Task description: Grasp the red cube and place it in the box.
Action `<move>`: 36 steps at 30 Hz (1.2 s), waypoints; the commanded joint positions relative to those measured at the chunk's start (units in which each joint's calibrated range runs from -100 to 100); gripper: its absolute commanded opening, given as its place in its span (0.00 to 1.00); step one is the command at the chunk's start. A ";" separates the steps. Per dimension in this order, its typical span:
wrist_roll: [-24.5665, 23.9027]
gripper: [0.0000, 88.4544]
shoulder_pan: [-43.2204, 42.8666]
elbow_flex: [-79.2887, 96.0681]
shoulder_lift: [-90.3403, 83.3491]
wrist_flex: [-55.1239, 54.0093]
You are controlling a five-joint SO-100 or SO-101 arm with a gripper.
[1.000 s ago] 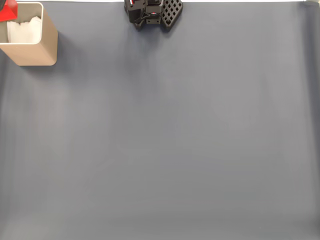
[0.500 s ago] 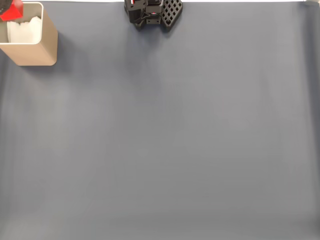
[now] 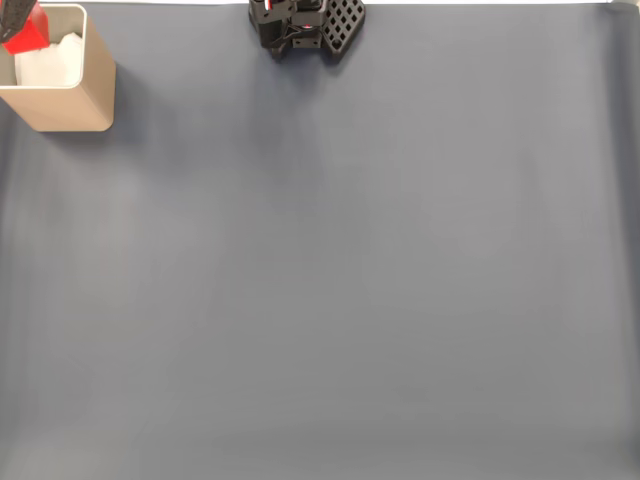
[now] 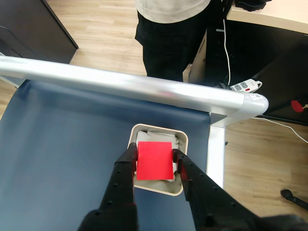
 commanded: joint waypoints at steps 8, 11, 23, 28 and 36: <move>-1.12 0.13 -0.54 -1.04 -1.96 -1.82; -1.32 0.24 -0.33 -1.04 -1.79 -1.82; -1.86 0.44 0.45 -1.14 -1.36 -2.07; -1.90 0.45 0.45 -1.14 -1.27 -2.32; -2.00 0.46 0.45 -1.04 -1.27 -2.48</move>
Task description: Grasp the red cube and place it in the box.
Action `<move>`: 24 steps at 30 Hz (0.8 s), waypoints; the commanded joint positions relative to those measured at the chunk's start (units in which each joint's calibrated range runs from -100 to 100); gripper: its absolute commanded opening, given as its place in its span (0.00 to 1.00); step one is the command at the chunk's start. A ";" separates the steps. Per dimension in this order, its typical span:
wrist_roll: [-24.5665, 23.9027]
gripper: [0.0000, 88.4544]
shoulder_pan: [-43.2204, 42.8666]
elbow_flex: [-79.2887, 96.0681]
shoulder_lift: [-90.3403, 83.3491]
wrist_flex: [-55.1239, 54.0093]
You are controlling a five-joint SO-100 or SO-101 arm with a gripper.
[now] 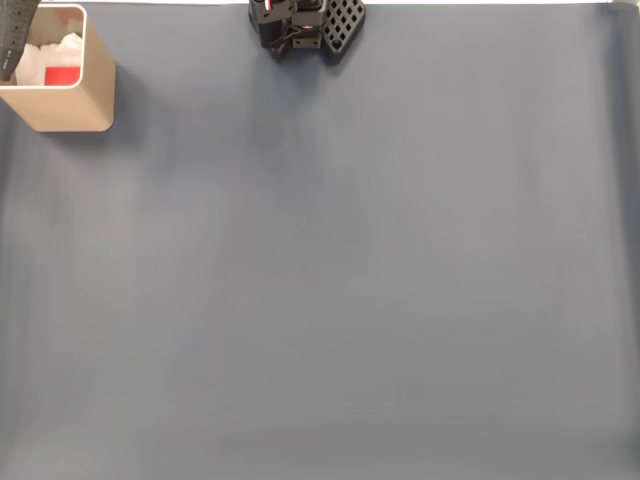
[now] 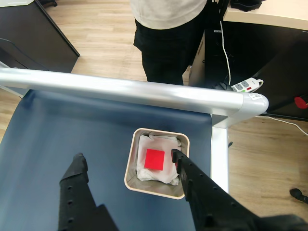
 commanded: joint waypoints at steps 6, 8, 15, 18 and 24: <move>-0.63 0.45 0.53 -0.95 -1.27 -1.29; -0.68 0.36 0.39 -0.95 -1.27 -1.29; -0.73 0.07 -0.40 -0.95 -1.01 -1.29; -0.44 0.01 -1.82 -1.04 -0.92 -1.29; -0.29 0.00 -7.92 -3.42 0.90 -1.29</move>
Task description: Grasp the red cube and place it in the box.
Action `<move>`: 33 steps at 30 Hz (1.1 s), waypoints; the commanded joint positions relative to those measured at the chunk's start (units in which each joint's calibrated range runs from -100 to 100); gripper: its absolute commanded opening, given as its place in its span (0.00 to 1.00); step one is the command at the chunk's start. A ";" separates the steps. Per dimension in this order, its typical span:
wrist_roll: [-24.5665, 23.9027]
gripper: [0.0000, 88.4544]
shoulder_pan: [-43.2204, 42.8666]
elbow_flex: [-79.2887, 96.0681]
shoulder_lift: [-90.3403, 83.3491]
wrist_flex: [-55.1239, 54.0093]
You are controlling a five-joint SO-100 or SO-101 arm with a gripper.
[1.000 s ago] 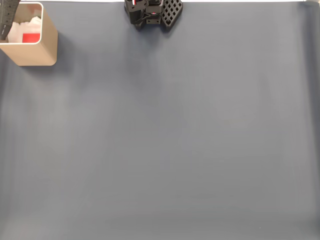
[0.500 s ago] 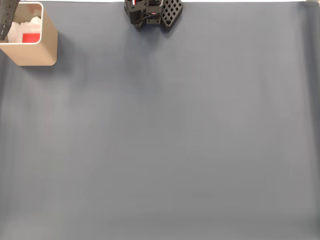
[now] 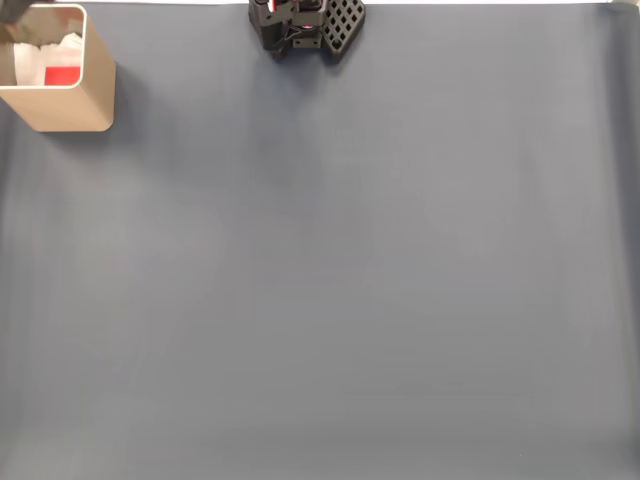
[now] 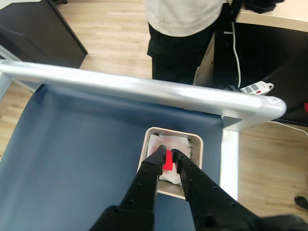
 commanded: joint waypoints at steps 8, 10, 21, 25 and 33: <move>1.22 0.00 -16.50 -9.44 6.79 -0.97; 1.47 0.00 -20.05 -10.90 8.43 -1.13; 2.59 0.00 -37.16 -12.45 12.77 -4.82; 2.83 0.00 -42.92 -10.17 11.64 -6.87; 3.37 0.00 -53.50 -2.41 5.40 -9.25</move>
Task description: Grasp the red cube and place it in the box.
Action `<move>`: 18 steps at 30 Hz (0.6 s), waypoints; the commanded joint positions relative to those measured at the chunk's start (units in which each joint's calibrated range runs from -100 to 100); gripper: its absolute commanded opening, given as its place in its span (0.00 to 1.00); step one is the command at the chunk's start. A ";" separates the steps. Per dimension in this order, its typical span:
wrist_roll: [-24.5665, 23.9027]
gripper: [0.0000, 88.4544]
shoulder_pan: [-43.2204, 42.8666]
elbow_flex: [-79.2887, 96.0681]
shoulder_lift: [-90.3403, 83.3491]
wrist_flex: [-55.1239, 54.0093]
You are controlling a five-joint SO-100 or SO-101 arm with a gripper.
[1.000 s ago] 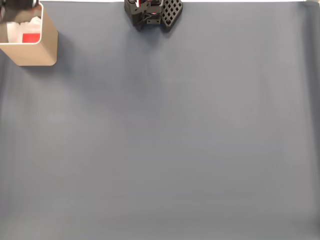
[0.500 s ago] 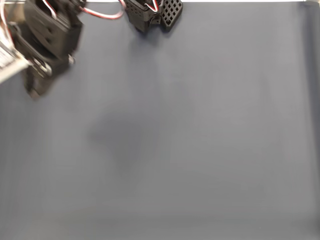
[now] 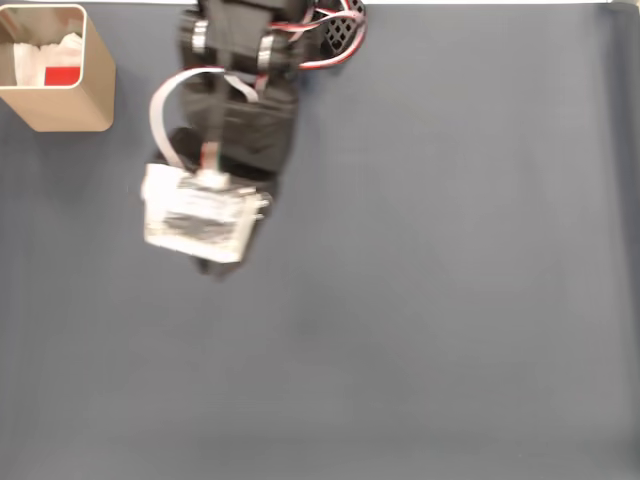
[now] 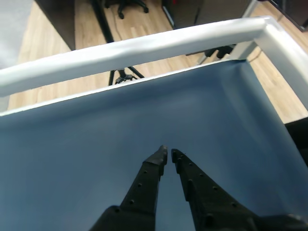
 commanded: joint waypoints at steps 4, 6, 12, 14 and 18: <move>0.98 0.00 -8.14 8.22 -10.22 -4.15; 0.98 0.00 -9.92 11.87 -12.99 -4.97; 1.07 0.00 -13.54 22.09 -21.40 -7.01; 1.27 0.00 -14.39 25.56 -24.26 -7.67; 1.66 0.00 -15.95 33.22 -30.76 -8.82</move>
